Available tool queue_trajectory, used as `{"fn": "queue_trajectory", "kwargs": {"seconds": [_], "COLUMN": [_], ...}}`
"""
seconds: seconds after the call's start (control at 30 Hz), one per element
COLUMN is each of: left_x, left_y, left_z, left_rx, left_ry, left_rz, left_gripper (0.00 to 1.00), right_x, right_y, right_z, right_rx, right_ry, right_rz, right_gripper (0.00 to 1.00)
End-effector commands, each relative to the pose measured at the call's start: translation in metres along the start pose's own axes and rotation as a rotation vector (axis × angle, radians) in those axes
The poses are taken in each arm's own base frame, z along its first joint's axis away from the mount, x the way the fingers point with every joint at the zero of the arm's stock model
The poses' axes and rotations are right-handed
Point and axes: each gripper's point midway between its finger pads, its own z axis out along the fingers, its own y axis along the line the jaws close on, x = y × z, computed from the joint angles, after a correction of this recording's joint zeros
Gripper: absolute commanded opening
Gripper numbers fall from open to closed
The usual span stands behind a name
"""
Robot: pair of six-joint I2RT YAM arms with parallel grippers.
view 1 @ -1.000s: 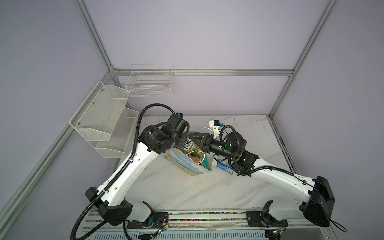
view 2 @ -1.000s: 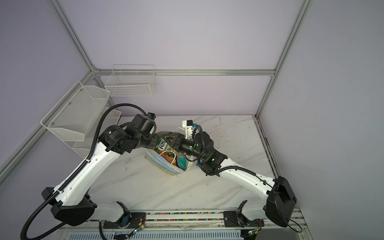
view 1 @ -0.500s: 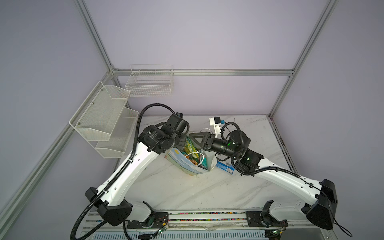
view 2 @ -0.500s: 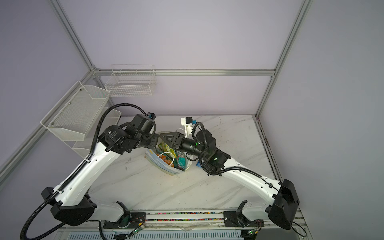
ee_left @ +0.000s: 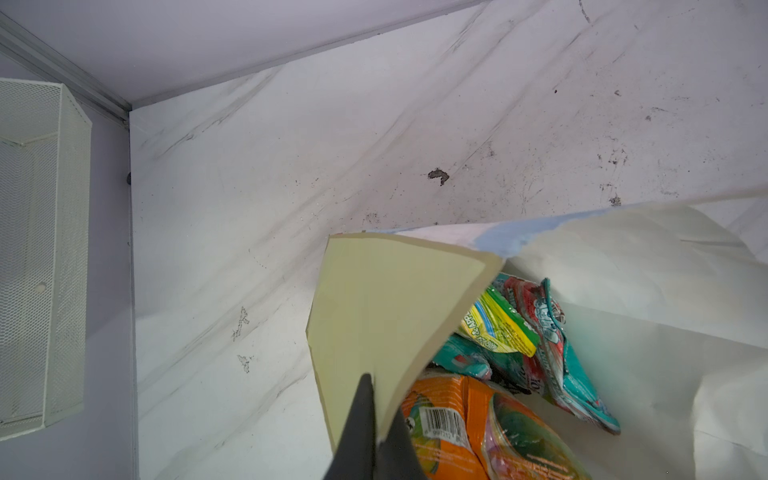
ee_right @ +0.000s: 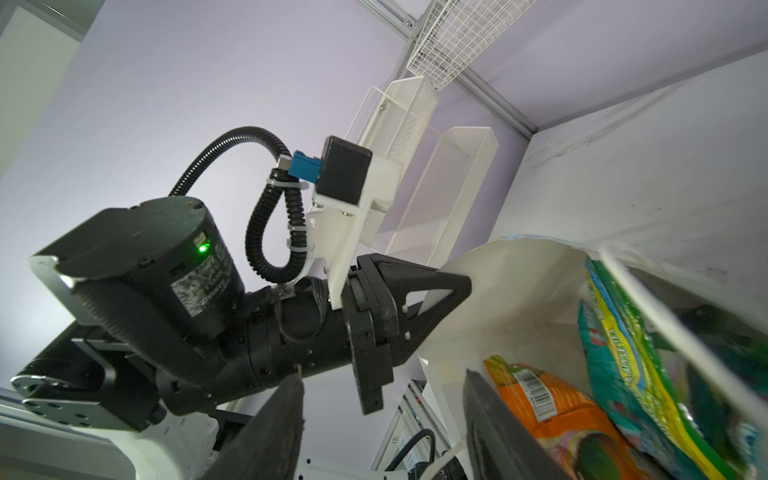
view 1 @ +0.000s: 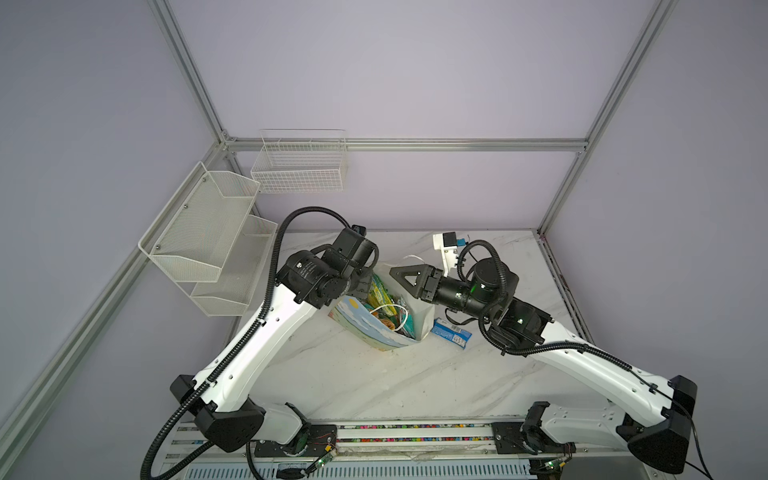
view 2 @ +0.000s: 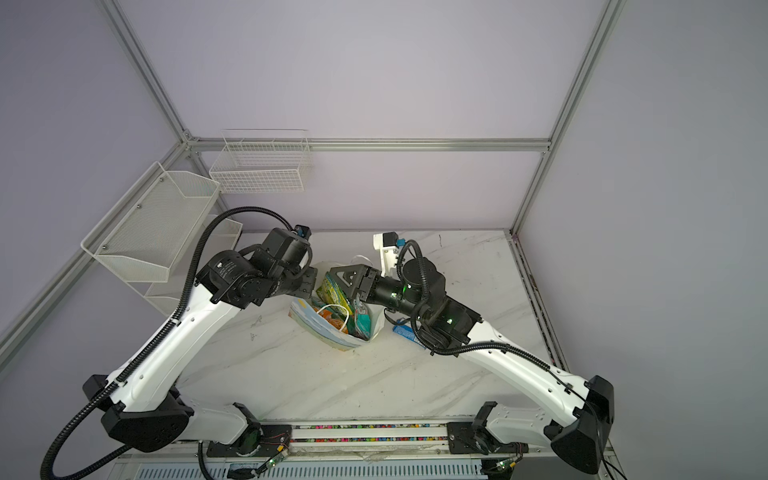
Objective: Place the snacks into the paper bag
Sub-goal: 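Withdraw the right gripper from the bag toward the blue bar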
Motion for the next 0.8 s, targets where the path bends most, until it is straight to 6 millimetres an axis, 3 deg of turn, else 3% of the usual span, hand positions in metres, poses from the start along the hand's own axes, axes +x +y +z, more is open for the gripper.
{"fn": "queue_trajectory", "kwargs": {"seconds": [0.0, 0.4, 0.63, 0.77], "left_x": [-0.021, -0.021, -0.021, -0.022], "left_y": [0.010, 0.012, 0.013, 0.013], "left_z": [-0.023, -0.025, -0.025, -0.025], "left_rx": [-0.007, -0.013, -0.021, -0.020], "left_ry": [-0.113, -0.116, -0.116, -0.116], "left_rz": [-0.050, -0.049, -0.045, -0.044], "left_gripper": [0.00, 0.00, 0.00, 0.00], "right_x": [-0.014, -0.036, -0.045, -0.042], "right_y": [0.008, -0.021, -0.058, -0.079], "right_z": [-0.020, -0.068, -0.101, -0.109], "right_rx": [0.058, 0.322, 0.566, 0.660], "right_ry": [-0.050, -0.160, -0.214, -0.196], "right_rz": [-0.075, -0.187, -0.243, -0.270], "right_gripper": [0.65, 0.75, 0.89, 0.94]}}
